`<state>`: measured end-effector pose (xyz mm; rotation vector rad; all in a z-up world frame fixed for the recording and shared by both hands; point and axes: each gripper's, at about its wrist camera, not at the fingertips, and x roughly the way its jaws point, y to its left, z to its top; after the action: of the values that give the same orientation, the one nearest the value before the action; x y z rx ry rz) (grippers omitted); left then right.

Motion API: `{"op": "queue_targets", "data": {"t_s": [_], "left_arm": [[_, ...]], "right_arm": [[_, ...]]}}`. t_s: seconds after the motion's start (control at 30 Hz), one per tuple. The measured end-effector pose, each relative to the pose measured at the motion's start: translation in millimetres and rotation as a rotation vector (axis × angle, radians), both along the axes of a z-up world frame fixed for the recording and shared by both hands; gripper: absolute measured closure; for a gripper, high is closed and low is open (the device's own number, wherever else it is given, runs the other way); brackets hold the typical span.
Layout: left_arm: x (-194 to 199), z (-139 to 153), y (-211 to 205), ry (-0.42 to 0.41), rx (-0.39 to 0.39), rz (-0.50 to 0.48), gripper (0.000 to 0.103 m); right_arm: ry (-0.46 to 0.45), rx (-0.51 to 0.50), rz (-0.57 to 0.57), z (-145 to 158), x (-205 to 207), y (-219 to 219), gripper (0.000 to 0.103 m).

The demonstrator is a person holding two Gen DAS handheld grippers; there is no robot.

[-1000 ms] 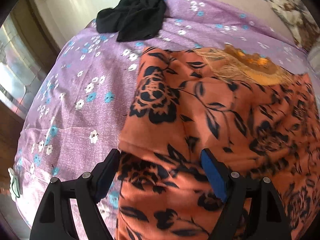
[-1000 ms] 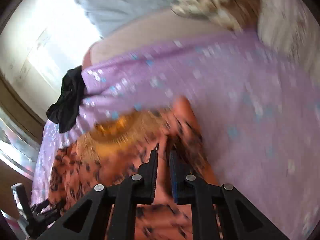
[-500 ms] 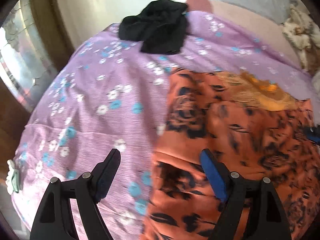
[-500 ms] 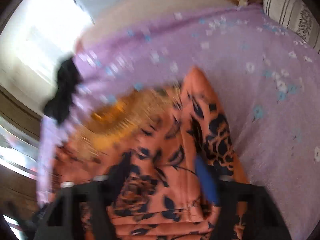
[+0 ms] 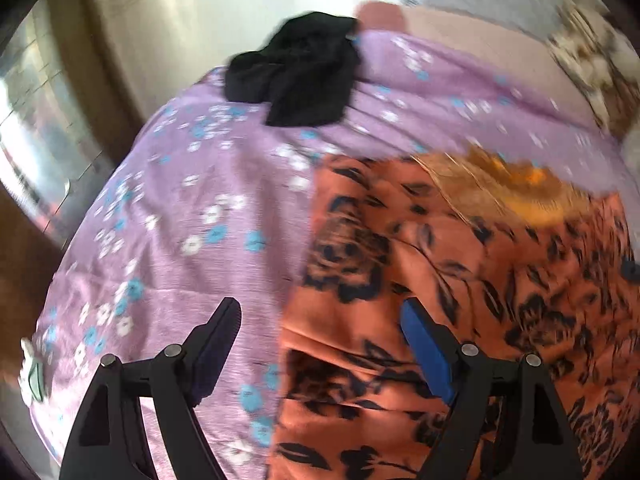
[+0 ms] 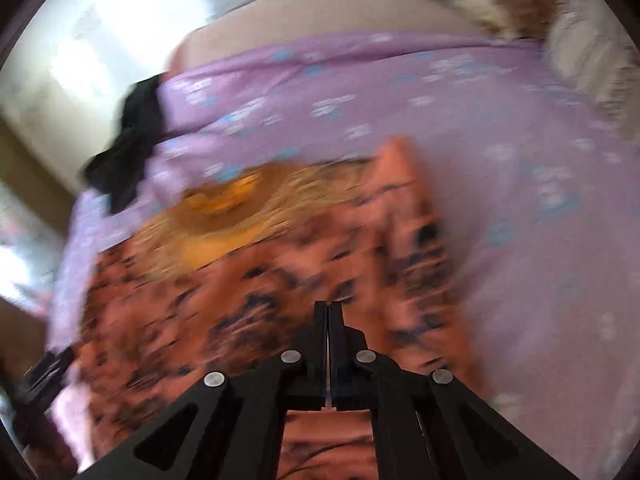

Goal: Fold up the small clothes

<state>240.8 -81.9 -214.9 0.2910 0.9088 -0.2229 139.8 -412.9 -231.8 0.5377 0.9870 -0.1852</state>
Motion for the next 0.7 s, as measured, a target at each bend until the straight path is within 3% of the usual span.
{"op": "queue_targets", "data": {"t_s": [0.1, 0.17, 0.2, 0.27, 0.33, 0.47, 0.53, 0.7], "left_arm": [[-5, -26, -21, 0.087, 0.118, -0.102, 0.020], [-13, -27, -28, 0.035, 0.181, -0.147, 0.020], [-14, -25, -27, 0.040, 0.179, -0.158, 0.020], [-8, -15, -13, 0.076, 0.086, -0.145, 0.020], [1, -5, 2, 0.080, 0.017, -0.093, 0.021], [30, 9, 35, 0.032, -0.045, 0.084, 0.021], [45, 5, 53, 0.067, -0.076, 0.160, 0.021], [61, -8, 83, 0.168, -0.138, 0.286, 0.021]], "right_arm": [[0.029, 0.072, 0.082, -13, 8, 27, 0.099], [0.138, 0.107, 0.166, -33, 13, 49, 0.098], [0.130, 0.055, 0.181, -30, 11, 56, 0.098], [0.145, 0.032, 0.222, -22, 17, 62, 0.099], [0.131, 0.083, 0.242, -12, 23, 64, 0.099], [-0.002, 0.100, 0.249, 14, 51, 75, 0.099], [-0.030, 0.148, 0.254, 14, 68, 85, 0.099], [0.061, 0.135, 0.340, -13, 114, 133, 0.099]]}}
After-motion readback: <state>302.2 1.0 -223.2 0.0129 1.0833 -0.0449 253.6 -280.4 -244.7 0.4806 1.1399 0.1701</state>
